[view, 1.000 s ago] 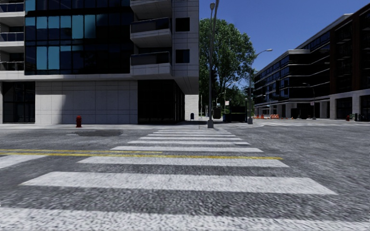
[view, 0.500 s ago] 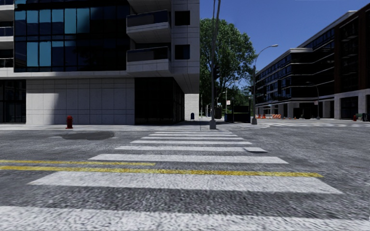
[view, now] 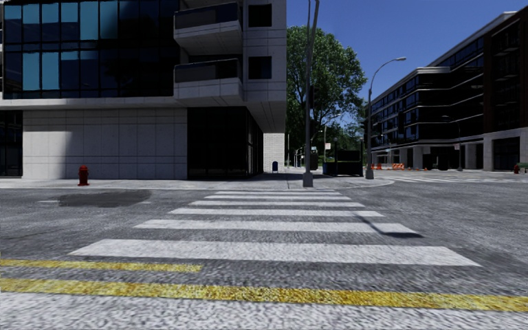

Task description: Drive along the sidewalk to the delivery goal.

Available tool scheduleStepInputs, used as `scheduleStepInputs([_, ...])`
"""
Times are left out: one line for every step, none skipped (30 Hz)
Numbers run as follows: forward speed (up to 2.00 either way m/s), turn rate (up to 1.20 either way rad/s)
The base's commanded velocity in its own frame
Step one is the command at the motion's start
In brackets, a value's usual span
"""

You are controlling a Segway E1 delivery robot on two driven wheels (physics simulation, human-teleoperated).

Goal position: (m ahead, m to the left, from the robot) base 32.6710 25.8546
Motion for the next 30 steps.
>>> scheduleStepInputs([1.93, 0.0])
scheduleStepInputs([1.93, 0.0])
scheduleStepInputs([1.93, 0.0])
scheduleStepInputs([1.93, 0.0])
scheduleStepInputs([1.93, 0.0])
scheduleStepInputs([1.93, 0.0])
scheduleStepInputs([1.94, 0.0])
scheduleStepInputs([1.94, 0.0])
scheduleStepInputs([1.94, 0.0])
scheduleStepInputs([1.94, 0.0])
scheduleStepInputs([1.94, 0.0])
scheduleStepInputs([1.95, 0.0])
scheduleStepInputs([1.95, 0.0])
scheduleStepInputs([1.95, 0.0])
scheduleStepInputs([1.95, 0.0])
scheduleStepInputs([1.95, 0.0])
scheduleStepInputs([1.95, 0.0])
scheduleStepInputs([1.95, 0.0])
scheduleStepInputs([1.95, 0.0])
scheduleStepInputs([1.95, 0.0])
scheduleStepInputs([1.95, 0.0])
scheduleStepInputs([1.96, 0.0])
scheduleStepInputs([1.96, 0.0])
scheduleStepInputs([1.96, 0.0])
scheduleStepInputs([1.96, 0.0])
scheduleStepInputs([1.96, 0.0])
scheduleStepInputs([1.97, 0.0])
scheduleStepInputs([1.97, 0.0])
scheduleStepInputs([1.97, 0.0])
scheduleStepInputs([1.97, 0.0])
